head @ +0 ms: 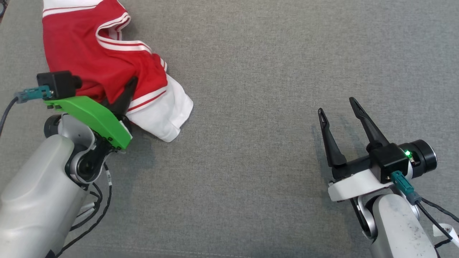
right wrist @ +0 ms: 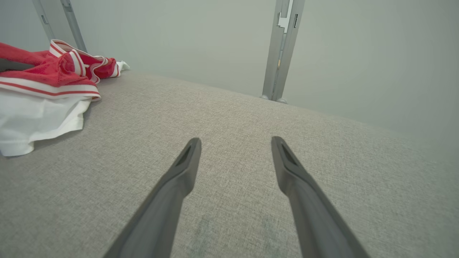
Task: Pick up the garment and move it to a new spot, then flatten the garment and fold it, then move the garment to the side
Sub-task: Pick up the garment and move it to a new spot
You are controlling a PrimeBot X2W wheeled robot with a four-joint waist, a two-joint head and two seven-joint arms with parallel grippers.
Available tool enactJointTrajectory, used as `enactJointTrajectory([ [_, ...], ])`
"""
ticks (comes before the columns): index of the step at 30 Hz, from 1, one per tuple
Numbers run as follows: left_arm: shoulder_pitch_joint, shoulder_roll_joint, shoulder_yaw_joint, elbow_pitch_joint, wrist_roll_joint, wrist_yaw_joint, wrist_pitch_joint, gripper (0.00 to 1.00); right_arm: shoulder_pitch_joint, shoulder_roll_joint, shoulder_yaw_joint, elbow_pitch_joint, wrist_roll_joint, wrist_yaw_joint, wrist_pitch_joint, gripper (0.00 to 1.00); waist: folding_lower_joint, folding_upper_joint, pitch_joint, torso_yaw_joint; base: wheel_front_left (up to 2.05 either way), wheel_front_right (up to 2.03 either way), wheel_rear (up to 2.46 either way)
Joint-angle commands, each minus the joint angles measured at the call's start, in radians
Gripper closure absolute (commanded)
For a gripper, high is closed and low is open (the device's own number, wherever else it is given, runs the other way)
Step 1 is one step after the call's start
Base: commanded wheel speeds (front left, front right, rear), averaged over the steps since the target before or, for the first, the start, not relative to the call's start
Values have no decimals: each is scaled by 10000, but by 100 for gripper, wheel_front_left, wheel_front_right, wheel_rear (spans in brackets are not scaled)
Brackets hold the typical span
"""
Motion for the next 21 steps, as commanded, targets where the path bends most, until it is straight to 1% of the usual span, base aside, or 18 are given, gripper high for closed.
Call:
enactJointTrajectory([
  [1,113,120,-230,-669,-126,-34,-35,100,166,-19,4,53,415,-13,-40,0,0,0,-477,-432,0,0,0],
  [3,105,139,-424,-1355,-188,-35,49,100,284,-15,-13,46,703,-14,-37,0,0,0,-646,-628,0,0,0],
  [4,105,139,-424,-1355,-188,-35,49,100,284,-15,-13,46,703,-14,-37,0,0,0,-646,-628,0,0,0],
  [9,359,9,-800,-2947,-285,11,348,100,613,-14,-97,-21,1244,-13,-34,0,0,0,-1099,-1284,0,0,0],
  [12,584,-140,-1019,-3986,-428,253,598,100,796,-15,-152,-81,1496,-13,-34,0,0,0,-1303,-1755,0,0,0],
  [16,881,-311,-1414,-5112,-385,722,928,100,993,-12,-159,-162,1692,-13,-34,0,0,0,-1476,-2411,0,0,0],
  [21,1166,-645,-1843,-5670,-259,1219,1080,100,1241,-12,-266,-219,1898,-13,-35,0,0,0,-1633,-3137,0,0,0],
])
